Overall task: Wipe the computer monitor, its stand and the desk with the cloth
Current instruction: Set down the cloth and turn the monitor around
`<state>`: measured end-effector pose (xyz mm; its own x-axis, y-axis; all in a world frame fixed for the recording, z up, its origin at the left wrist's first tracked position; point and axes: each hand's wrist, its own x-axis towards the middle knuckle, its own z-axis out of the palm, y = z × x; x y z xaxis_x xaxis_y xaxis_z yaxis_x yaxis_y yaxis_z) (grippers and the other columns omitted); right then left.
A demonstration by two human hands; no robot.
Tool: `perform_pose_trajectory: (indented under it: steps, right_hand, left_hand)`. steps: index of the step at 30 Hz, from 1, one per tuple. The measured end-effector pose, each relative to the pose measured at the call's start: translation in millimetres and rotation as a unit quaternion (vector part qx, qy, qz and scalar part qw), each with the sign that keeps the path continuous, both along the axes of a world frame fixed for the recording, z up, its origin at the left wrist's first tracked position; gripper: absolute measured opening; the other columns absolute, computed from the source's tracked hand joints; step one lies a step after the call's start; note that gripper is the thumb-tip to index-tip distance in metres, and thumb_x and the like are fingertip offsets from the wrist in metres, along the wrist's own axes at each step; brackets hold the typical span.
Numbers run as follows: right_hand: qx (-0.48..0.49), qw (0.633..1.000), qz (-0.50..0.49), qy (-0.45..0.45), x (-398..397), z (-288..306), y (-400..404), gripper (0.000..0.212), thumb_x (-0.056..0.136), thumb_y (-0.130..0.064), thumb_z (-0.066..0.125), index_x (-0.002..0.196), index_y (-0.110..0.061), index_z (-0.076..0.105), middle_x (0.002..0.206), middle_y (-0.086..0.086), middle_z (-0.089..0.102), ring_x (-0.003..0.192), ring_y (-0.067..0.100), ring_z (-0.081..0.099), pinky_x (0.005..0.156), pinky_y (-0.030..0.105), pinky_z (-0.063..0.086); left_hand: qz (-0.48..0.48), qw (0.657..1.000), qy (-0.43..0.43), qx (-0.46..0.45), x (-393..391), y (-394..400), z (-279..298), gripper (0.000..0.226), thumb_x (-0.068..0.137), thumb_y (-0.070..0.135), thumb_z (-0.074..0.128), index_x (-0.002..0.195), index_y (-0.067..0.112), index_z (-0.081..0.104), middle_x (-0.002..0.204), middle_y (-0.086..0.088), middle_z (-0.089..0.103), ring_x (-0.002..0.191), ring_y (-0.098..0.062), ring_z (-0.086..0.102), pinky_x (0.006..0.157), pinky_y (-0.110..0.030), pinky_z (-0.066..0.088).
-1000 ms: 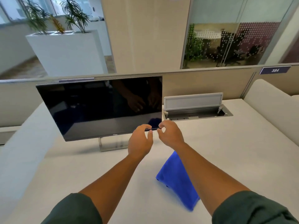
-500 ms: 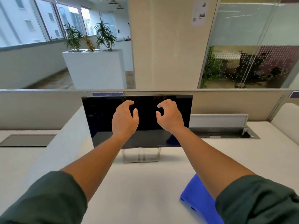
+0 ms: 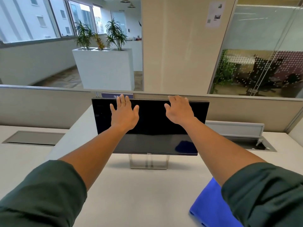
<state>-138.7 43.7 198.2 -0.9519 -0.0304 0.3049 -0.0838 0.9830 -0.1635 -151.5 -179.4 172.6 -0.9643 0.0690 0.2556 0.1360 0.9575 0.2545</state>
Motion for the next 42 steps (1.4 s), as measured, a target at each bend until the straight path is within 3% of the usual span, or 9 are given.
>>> perform_pose_trajectory:
  steps: [4, 9, 16, 21, 26, 30, 33, 35, 42]
  right_hand:
    - [-0.004, 1.000, -0.011, 0.010, 1.9, 1.2, -2.7, 0.046, 0.101, -0.036, 0.031, 0.134, -0.009, 0.047, 0.134, 0.010, 0.049, 0.125, 0.029, 0.043, 0.110, 0.047, 0.028]
    - [-0.038, 0.999, -0.013, -0.022, 5.8, 16.8, -0.1, 0.035, 0.099, -0.031, 0.036, 0.113, -0.009, 0.060, 0.118, 0.009, 0.052, 0.111, 0.028, 0.048, 0.088, 0.039, 0.043]
    - [0.042, 0.998, -0.031, -0.033, 22.0, 31.1, 9.8, 0.026, 0.089, -0.013, 0.042, 0.064, -0.016, 0.048, 0.074, 0.002, 0.053, 0.071, 0.026, 0.053, 0.054, 0.027, 0.035]
    - [0.065, 0.996, -0.025, -0.063, 32.4, 45.0, 9.1, 0.026, 0.089, -0.022, 0.044, 0.090, -0.019, 0.070, 0.096, 0.000, 0.067, 0.090, 0.025, 0.061, 0.080, 0.037, 0.054]
    - [0.053, 0.994, -0.010, -0.094, 39.3, 52.9, 4.2, 0.024, 0.090, -0.027, 0.048, 0.092, -0.017, 0.070, 0.100, -0.001, 0.067, 0.092, 0.024, 0.061, 0.082, 0.039, 0.054]
    - [0.035, 0.993, -0.013, -0.114, 44.2, 55.9, 6.1, 0.023, 0.092, -0.023, 0.049, 0.075, -0.012, 0.061, 0.083, 0.003, 0.061, 0.079, 0.024, 0.058, 0.070, 0.033, 0.052]
    - [0.018, 0.992, -0.015, -0.125, 48.8, 59.3, 9.0, 0.032, 0.091, -0.015, 0.048, 0.059, -0.013, 0.041, 0.068, 0.005, 0.046, 0.065, 0.023, 0.046, 0.054, 0.030, 0.037]
    - [0.009, 0.992, -0.012, -0.128, 51.9, 60.9, 8.8, 0.034, 0.089, -0.010, 0.048, 0.057, -0.012, 0.038, 0.063, 0.005, 0.040, 0.061, 0.023, 0.041, 0.049, 0.028, 0.031]
    - [0.080, 0.979, 0.016, -0.186, 58.1, 75.4, -0.2, 0.029, 0.083, -0.002, 0.044, 0.056, -0.010, 0.035, 0.060, 0.006, 0.034, 0.070, 0.025, 0.038, 0.049, 0.028, 0.027]
  left_hand:
    - [0.002, 1.000, -0.029, 0.004, -2.9, 2.8, -0.7, 0.078, 0.102, 0.059, 0.015, 0.157, 0.008, -0.008, 0.165, -0.012, -0.014, 0.151, -0.026, -0.016, 0.121, -0.051, -0.004]
    - [-0.006, 0.999, -0.048, 0.008, -6.4, 3.8, 3.9, 0.088, 0.097, 0.069, 0.014, 0.157, 0.008, -0.008, 0.164, -0.013, -0.015, 0.151, -0.027, -0.017, 0.121, -0.050, -0.004]
    - [-0.032, 0.998, -0.045, -0.031, -16.6, 2.8, 4.3, 0.094, 0.092, 0.075, 0.013, 0.158, 0.010, -0.005, 0.165, -0.011, -0.012, 0.151, -0.028, -0.014, 0.120, -0.052, -0.001]
    - [-0.028, 0.997, -0.071, -0.020, -21.6, 12.5, 9.5, 0.106, 0.085, 0.083, 0.009, 0.157, 0.007, -0.007, 0.164, -0.015, -0.015, 0.151, -0.030, -0.014, 0.120, -0.052, -0.001]
    - [0.022, 0.989, -0.097, 0.112, -11.5, 42.8, 12.8, 0.114, 0.084, 0.085, 0.015, 0.153, -0.001, -0.016, 0.161, -0.021, -0.020, 0.150, -0.034, -0.015, 0.120, -0.049, -0.005]
    - [0.078, 0.976, -0.118, 0.168, -2.0, 73.1, 9.4, 0.115, 0.087, 0.082, 0.026, 0.152, -0.001, -0.019, 0.161, -0.021, -0.021, 0.150, -0.034, -0.016, 0.120, -0.047, -0.005]
    - [0.082, 0.972, -0.127, 0.178, -3.6, 83.3, 11.0, 0.121, 0.083, 0.084, 0.033, 0.152, -0.001, -0.018, 0.161, -0.022, -0.019, 0.150, -0.035, -0.016, 0.120, -0.048, -0.005]
    - [0.084, 0.971, -0.129, 0.183, -4.8, 85.5, 12.0, 0.125, 0.081, 0.085, 0.036, 0.151, -0.002, -0.018, 0.162, -0.022, -0.018, 0.150, -0.036, -0.014, 0.120, -0.048, -0.004]
    - [0.079, 0.971, -0.122, 0.191, -6.5, 81.9, 16.5, 0.122, 0.083, 0.074, 0.049, 0.153, -0.003, -0.014, 0.163, -0.023, -0.012, 0.151, -0.038, -0.011, 0.121, -0.048, 0.002]
